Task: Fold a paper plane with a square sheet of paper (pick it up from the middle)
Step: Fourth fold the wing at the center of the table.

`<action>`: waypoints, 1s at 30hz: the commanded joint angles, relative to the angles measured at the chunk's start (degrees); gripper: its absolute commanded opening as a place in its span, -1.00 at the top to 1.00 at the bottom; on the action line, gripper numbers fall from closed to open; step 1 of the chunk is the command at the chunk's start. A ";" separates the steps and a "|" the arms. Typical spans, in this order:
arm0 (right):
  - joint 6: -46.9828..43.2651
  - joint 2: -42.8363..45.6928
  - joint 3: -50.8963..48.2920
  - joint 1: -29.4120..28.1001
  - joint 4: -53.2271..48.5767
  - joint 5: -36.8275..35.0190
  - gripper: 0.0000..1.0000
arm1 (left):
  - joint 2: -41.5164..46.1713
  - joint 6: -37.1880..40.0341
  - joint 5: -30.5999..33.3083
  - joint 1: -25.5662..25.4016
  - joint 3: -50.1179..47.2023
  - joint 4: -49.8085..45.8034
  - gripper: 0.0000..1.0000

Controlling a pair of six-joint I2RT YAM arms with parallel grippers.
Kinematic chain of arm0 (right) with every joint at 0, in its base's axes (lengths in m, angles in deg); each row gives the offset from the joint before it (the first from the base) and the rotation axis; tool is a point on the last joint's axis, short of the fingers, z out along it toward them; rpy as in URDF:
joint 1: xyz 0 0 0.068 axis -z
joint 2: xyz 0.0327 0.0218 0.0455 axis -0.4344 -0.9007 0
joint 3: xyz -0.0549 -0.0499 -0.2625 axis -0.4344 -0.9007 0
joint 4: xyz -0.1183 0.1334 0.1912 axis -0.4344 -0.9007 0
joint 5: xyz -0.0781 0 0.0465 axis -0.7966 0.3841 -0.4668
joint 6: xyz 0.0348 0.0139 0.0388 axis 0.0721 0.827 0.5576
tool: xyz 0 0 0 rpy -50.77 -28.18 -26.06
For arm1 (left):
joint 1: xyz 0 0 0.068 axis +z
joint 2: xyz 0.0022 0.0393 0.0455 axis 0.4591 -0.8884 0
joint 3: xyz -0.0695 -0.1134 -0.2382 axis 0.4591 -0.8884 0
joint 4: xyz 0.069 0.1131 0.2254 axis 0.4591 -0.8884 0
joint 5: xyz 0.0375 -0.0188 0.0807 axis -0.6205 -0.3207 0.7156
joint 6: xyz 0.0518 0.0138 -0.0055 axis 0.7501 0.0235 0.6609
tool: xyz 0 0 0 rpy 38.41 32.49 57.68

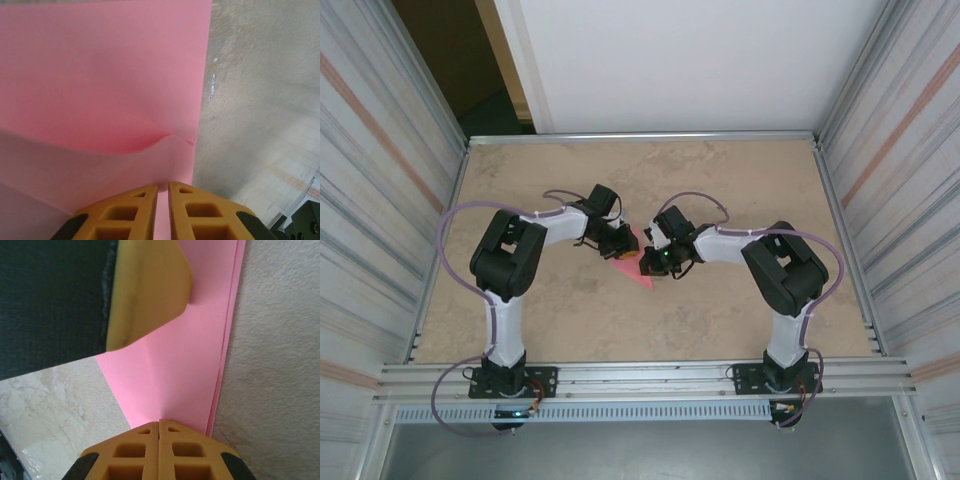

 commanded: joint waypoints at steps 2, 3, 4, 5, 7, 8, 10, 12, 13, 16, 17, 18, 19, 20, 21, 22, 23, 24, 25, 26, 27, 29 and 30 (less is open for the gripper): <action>1.41 -1.70 -0.21 0.29 -1.52 -1.54 0.95 | -0.71 3.24 3.08 0.25 1.59 -4.06 0.68; 1.50 -1.88 -0.53 0.49 -1.78 -1.73 0.95 | 0.12 3.97 2.44 0.22 2.21 -4.06 0.68; 1.49 -1.98 -0.81 0.57 -2.17 -2.14 0.95 | 0.94 4.42 2.01 0.30 2.57 -3.72 0.68; 1.49 -2.07 -1.18 0.64 -2.39 -2.29 0.95 | 2.10 5.02 1.25 0.26 2.50 -2.83 0.68; 1.58 -2.08 -2.01 0.96 -2.56 -2.44 0.95 | 4.58 4.98 -0.25 0.22 0.96 0.40 0.67; 1.58 -2.10 -2.39 1.08 -2.69 -2.49 0.95 | 5.88 4.80 -1.22 0.34 -0.48 2.52 0.67; 1.58 -2.05 -2.92 1.30 -2.87 -2.58 0.96 | 7.76 4.23 -2.20 0.31 -3.43 5.63 0.71; 1.58 -1.97 -3.06 1.36 -2.95 -2.66 0.96 | 8.94 3.67 -2.68 0.06 -6.90 8.59 0.78; 1.65 -1.97 -3.06 1.36 -2.96 -2.63 0.96 | 9.17 3.50 -2.77 -0.14 -8.12 9.38 0.82; 2.03 -1.85 -3.04 1.36 -2.88 -2.72 0.96 | 9.31 3.47 -2.17 -1.17 -10.30 9.22 0.88; 2.15 -1.74 -3.13 1.34 -2.87 -2.72 0.96 | 9.17 3.46 -2.16 -1.47 -10.78 9.31 0.90; 2.20 -1.73 -3.13 1.35 -2.79 -2.76 0.96 | 9.21 3.49 -2.20 -1.74 -11.16 9.59 0.92; 2.27 -1.83 -3.06 1.26 -2.78 -2.71 0.96 | 9.13 3.47 -2.24 -1.97 -11.33 9.73 0.93; 2.43 -1.96 -3.17 1.32 -2.70 -2.64 0.96 | 8.89 3.48 -2.21 -2.08 -11.35 9.68 0.94; 2.37 -2.09 -3.21 1.32 -2.72 -2.61 0.96 | 8.71 3.38 -1.99 -2.21 -11.46 9.63 0.95; 2.46 -2.21 -3.25 1.27 -2.69 -2.53 0.96 | 8.40 3.34 -2.11 -2.11 -11.49 9.64 0.95; 2.50 -2.24 -3.30 1.24 -2.71 -2.53 0.96 | 8.05 3.38 -2.41 -2.15 -11.36 9.68 0.97; 2.55 -2.30 -3.35 1.25 -2.69 -2.53 0.96 | 7.84 3.33 -2.58 -2.22 -11.34 9.88 0.97; 2.55 -2.33 -3.32 1.21 -2.69 -2.60 0.96 | 7.61 3.46 -2.97 -2.30 -11.35 10.20 0.97; 2.55 -2.40 -3.31 1.09 -2.78 -2.54 0.96 | 7.50 3.43 -3.29 -2.36 -11.34 10.33 0.98; 2.63 -2.42 -3.30 1.10 -2.78 -2.59 0.96 | 7.44 3.62 -3.58 -2.53 -11.35 10.49 0.97; 2.65 -2.49 -3.32 1.13 -2.87 -2.60 0.96 | 7.33 3.85 -4.18 -2.74 -11.64 11.23 0.97; 2.74 -2.48 -3.32 1.08 -2.91 -2.54 0.96 | 7.22 3.99 -4.11 -2.84 -11.73 11.23 0.97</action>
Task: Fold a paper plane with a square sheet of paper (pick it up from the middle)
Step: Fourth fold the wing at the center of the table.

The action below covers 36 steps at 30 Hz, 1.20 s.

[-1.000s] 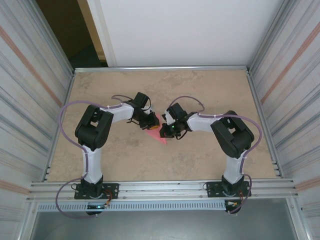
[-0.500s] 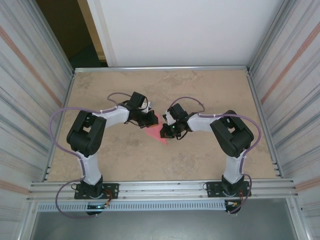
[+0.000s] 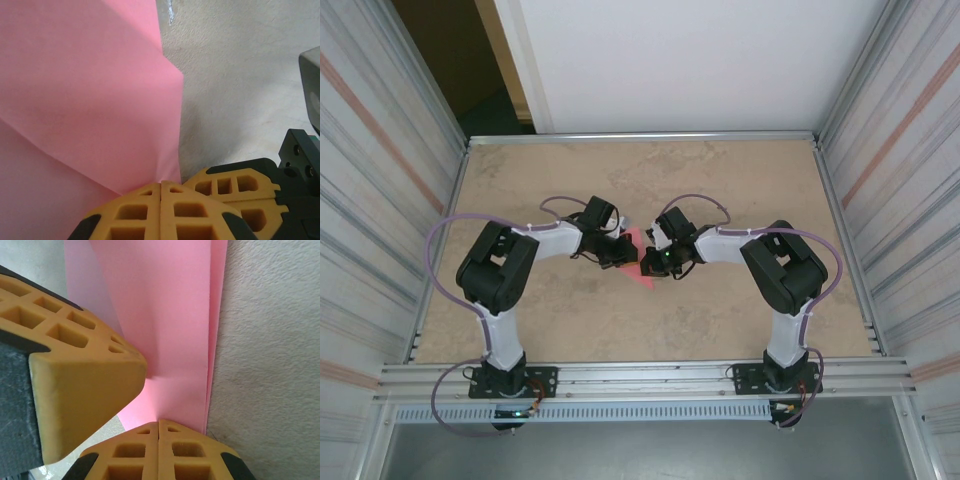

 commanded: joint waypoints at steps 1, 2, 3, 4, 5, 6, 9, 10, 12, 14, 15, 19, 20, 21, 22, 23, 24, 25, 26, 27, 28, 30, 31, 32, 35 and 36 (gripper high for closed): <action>1.27 -1.91 -2.17 0.28 -4.49 -3.28 0.96 | -0.51 0.98 -1.61 -0.65 -0.53 1.20 0.97; 1.23 -2.04 -2.22 0.32 -4.57 -3.37 0.96 | -0.68 1.09 -1.10 -0.71 -0.70 1.06 0.97; 1.22 -2.06 -2.17 0.28 -4.70 -3.40 0.96 | -0.95 1.18 -0.62 -0.65 -0.71 0.91 0.97; 1.22 -2.09 -2.11 0.28 -4.71 -3.34 0.96 | -1.36 1.25 -0.11 -0.62 -0.67 0.62 0.97; 1.24 -2.21 -2.20 0.29 -4.90 -3.41 0.96 | -1.61 1.29 0.36 -0.63 -0.70 0.41 0.96; 1.22 -2.24 -2.25 0.28 -5.00 -3.41 0.96 | -1.92 1.36 0.73 -0.55 -0.69 0.29 0.96; 1.04 -2.33 -2.71 0.28 -5.34 -3.52 0.96 | -2.83 1.88 2.02 -0.39 -0.50 -0.50 0.96; 0.91 -2.36 -2.97 0.29 -5.53 -3.60 0.96 | -3.11 2.11 2.42 -0.37 -0.33 -0.75 0.96; 0.61 -2.49 -3.24 0.28 -6.13 -3.99 0.96 | -3.58 2.39 2.66 0.07 -0.05 -1.09 0.96; 0.19 -2.59 -3.62 0.33 -6.90 -4.29 0.96 | -3.90 2.92 2.94 0.62 0.42 -1.67 0.94; -0.13 -2.76 -3.74 0.28 -7.39 -4.39 0.96 | -4.11 3.41 3.16 1.05 0.76 -2.01 0.94; -1.33 -3.42 -4.97 0.96 -8.29 -3.10 0.96 | -4.87 5.35 2.71 3.65 2.46 -2.96 0.87; -1.81 -3.61 -5.09 1.21 -8.81 -2.82 0.96 | -5.26 5.84 2.55 4.26 2.89 -3.30 0.85; -2.25 -3.89 -5.12 1.54 -9.47 -2.86 0.96 | -5.87 6.45 2.21 5.18 3.63 -3.74 0.84; -2.62 -4.02 -5.23 1.89 -9.89 -2.86 0.96 | -6.45 6.89 1.75 6.19 4.29 -3.92 0.83; -2.79 -3.92 -5.47 2.18 -9.95 -2.74 0.96 | -6.96 7.30 1.55 6.96 4.81 -4.05 0.82; -2.99 -3.97 -5.68 2.50 -10.15 -2.64 0.96 | -7.56 7.81 1.62 7.86 5.44 -4.47 0.82; -3.17 -3.92 -5.68 2.72 -10.41 -2.53 0.96 | -8.20 8.33 1.56 8.70 6.20 -5.07 0.81; -3.32 -3.90 -5.69 2.76 -10.59 -2.51 0.96 | -8.67 8.98 1.67 9.51 6.91 -5.68 0.80; -3.38 -3.76 -5.69 2.91 -10.70 -2.48 0.96 | -9.35 9.59 2.26 10.37 7.58 -6.31 0.80; -3.49 -3.71 -5.75 2.98 -10.73 -2.48 0.96 | -10.02 9.87 2.88 11.30 8.31 -7.04 0.80; -3.45 -3.64 -5.52 2.91 -10.83 -2.33 0.96 | -11.07 9.82 3.14 13.15 9.47 -7.65 0.80; -3.49 -3.64 -5.64 2.91 -10.86 -2.35 0.96 | -11.40 9.63 3.52 14.17 10.23 -8.16 0.80; -3.46 -3.57 -5.51 2.97 -10.91 -2.42 0.96 | -11.42 9.58 3.71 15.01 10.87 -8.62 0.80; -3.38 -3.27 -5.50 2.92 -10.92 -2.45 0.95 | -11.42 10.26 5.12 17.15 12.72 -10.25 0.80; -3.31 -3.13 -5.50 2.85 -10.85 -2.46 0.95 | -11.42 10.57 5.52 17.74 13.34 -10.80 0.80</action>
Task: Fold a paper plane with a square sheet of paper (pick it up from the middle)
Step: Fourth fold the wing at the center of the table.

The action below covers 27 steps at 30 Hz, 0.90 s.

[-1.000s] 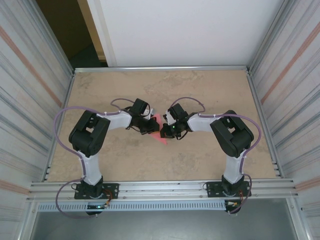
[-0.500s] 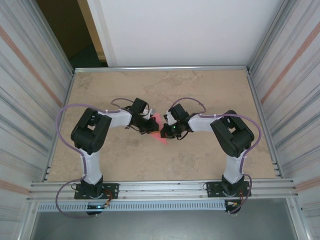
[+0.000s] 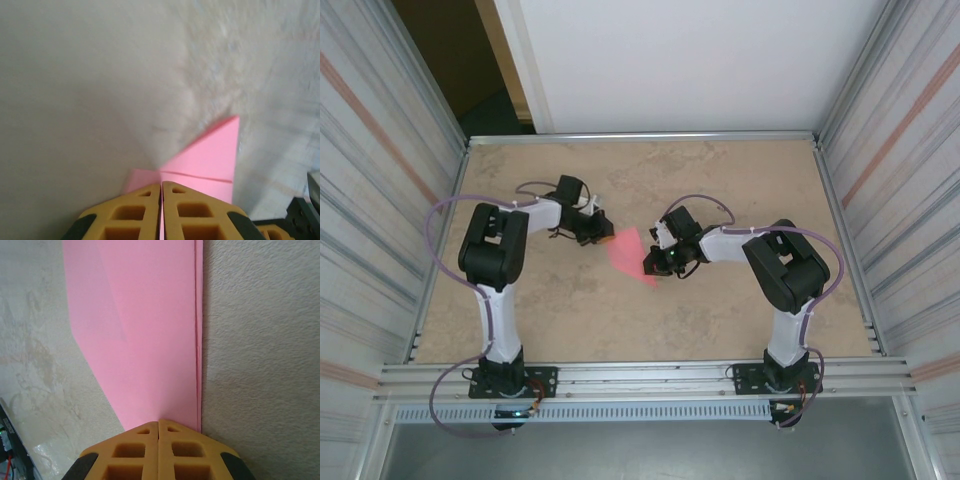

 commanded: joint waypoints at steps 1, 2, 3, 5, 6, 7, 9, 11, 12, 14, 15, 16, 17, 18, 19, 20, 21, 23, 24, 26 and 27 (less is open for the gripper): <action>-1.36 -3.09 -3.76 0.62 -12.36 -5.30 0.95 | -3.44 2.59 7.86 3.15 1.85 -4.04 0.79; -1.18 -3.00 -3.63 0.64 -12.30 -5.21 0.95 | -3.61 2.59 7.96 3.55 2.35 -4.29 0.79; -1.00 -2.91 -3.45 0.55 -12.05 -5.10 0.94 | -3.62 2.75 8.07 3.91 3.18 -4.84 0.79; -0.13 -2.33 -3.25 0.53 -11.20 -4.60 0.92 | -3.22 2.94 9.10 4.19 5.08 -6.66 0.77; 0.66 -1.75 -3.16 0.54 -10.31 -3.93 0.90 | -2.74 2.51 9.16 4.24 6.30 -8.25 0.75; 1.43 -1.10 -2.88 0.53 -9.29 -3.32 0.88 | -1.86 1.76 8.94 4.29 7.33 -9.78 0.73; 3.68 1.02 -1.68 0.21 -6.63 -2.25 0.80 | 3.04 -1.37 7.33 4.20 6.46 -8.65 0.63; 5.92 3.81 0.06 -0.07 -4.20 -2.27 0.72 | 8.04 -4.82 6.04 4.00 3.30 -4.82 0.51; 7.12 5.33 0.82 -0.17 -2.71 -2.31 0.69 | 10.53 -6.60 5.72 3.82 1.59 -2.97 0.45; 9.22 8.42 1.21 -0.17 0.80 -3.56 0.57 | 14.40 -9.48 5.75 3.54 -2.11 -0.41 0.28; 10.03 10.21 1.05 -0.07 2.33 -5.16 0.53 | 16.09 -10.91 5.55 3.45 -4.12 0.68 0.23; 10.77 11.69 0.26 0.04 3.96 -6.89 0.47 | 17.42 -11.84 5.36 3.40 -5.78 1.70 0.18; 11.29 12.95 -1.10 0.32 6.16 -8.29 0.36 | 18.83 -13.05 5.30 3.36 -7.74 2.69 0.12; 11.53 13.72 -2.23 0.89 7.84 -9.12 0.29 | 20.02 -14.12 5.00 3.23 -9.71 4.05 0.05; 11.58 13.88 -2.75 1.50 8.33 -9.46 0.24 | 21.10 -15.12 4.28 3.23 -11.20 4.99 0.00; 11.17 13.60 -2.79 2.22 8.16 -9.14 0.21 | 22.24 -16.13 3.70 3.24 -13.02 6.05 -0.04; 10.26 12.98 -2.52 2.83 7.39 -8.42 0.19 | 23.41 -17.24 3.25 3.23 -14.55 7.03 -0.07; 9.01 11.55 -1.99 3.58 5.95 -7.64 0.19 | 25.56 -18.83 2.99 3.24 -17.37 8.43 -0.12; 8.40 10.76 -1.70 3.85 6.02 -6.24 0.17 | 26.72 -19.42 3.15 3.27 -18.74 9.11 -0.15; 7.22 8.96 -0.60 4.21 5.36 -4.32 0.16 | 28.48 -20.32 3.38 3.23 -20.90 10.06 -0.20; 6.70 7.99 0.09 4.36 5.11 -3.60 0.15 | 29.08 -20.69 3.47 3.21 -21.75 10.42 -0.22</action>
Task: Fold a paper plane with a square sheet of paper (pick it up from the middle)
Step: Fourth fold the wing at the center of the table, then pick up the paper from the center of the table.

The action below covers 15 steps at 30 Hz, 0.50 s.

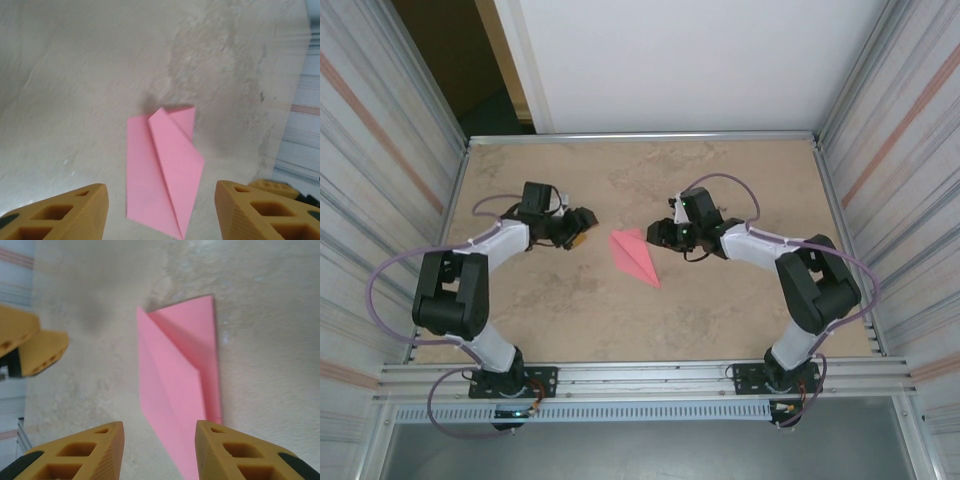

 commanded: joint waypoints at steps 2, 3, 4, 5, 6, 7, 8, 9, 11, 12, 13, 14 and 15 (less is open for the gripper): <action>-3.42 -5.18 3.48 0.07 -2.72 3.94 0.17 | 4.37 -3.93 -0.90 -0.31 -3.54 3.96 -0.25; -3.78 -6.17 4.19 0.07 -2.81 4.54 0.18 | 4.51 -4.07 -0.91 -0.31 -4.09 4.21 -0.26; -4.14 -7.37 4.89 0.11 -2.84 5.11 0.20 | 4.57 -4.08 -0.87 -0.31 -4.55 4.35 -0.27; -4.28 -8.53 5.60 0.20 -2.97 5.54 0.24 | 4.54 -4.24 -0.96 -0.31 -4.91 4.45 -0.28; -4.37 -9.42 6.07 0.24 -2.62 6.38 0.27 | 4.52 -4.28 -1.04 -0.30 -5.13 4.56 -0.28; -4.37 -10.19 6.20 0.29 -1.70 7.41 0.29 | 4.47 -4.31 -1.10 -0.31 -5.25 4.79 -0.29; -4.29 -10.79 6.35 0.24 -1.07 7.93 0.29 | 4.38 -4.37 -1.17 -0.31 -5.31 4.88 -0.29; -4.28 -11.24 6.69 0.17 -0.95 8.27 0.31 | 4.28 -4.28 -1.15 -0.32 -5.19 4.90 -0.29; -4.45 -12.04 7.13 0.08 -0.76 9.28 0.37 | 4.00 -4.42 -1.20 -0.32 -5.11 5.11 -0.30; -4.46 -12.32 7.14 0.07 -0.53 9.62 0.39 | 3.75 -4.41 -1.29 -0.31 -4.99 5.18 -0.30; -4.55 -12.50 7.33 0.02 -0.42 9.78 0.42 | 3.59 -4.37 -1.37 -0.29 -4.83 5.29 -0.30; -4.62 -12.82 7.50 0.07 -0.58 9.86 0.44 | 3.48 -4.42 -1.47 -0.31 -4.78 5.33 -0.30; -4.63 -13.13 7.69 0.09 -0.68 9.97 0.46 | 3.28 -4.40 -1.66 -0.30 -4.68 5.41 -0.30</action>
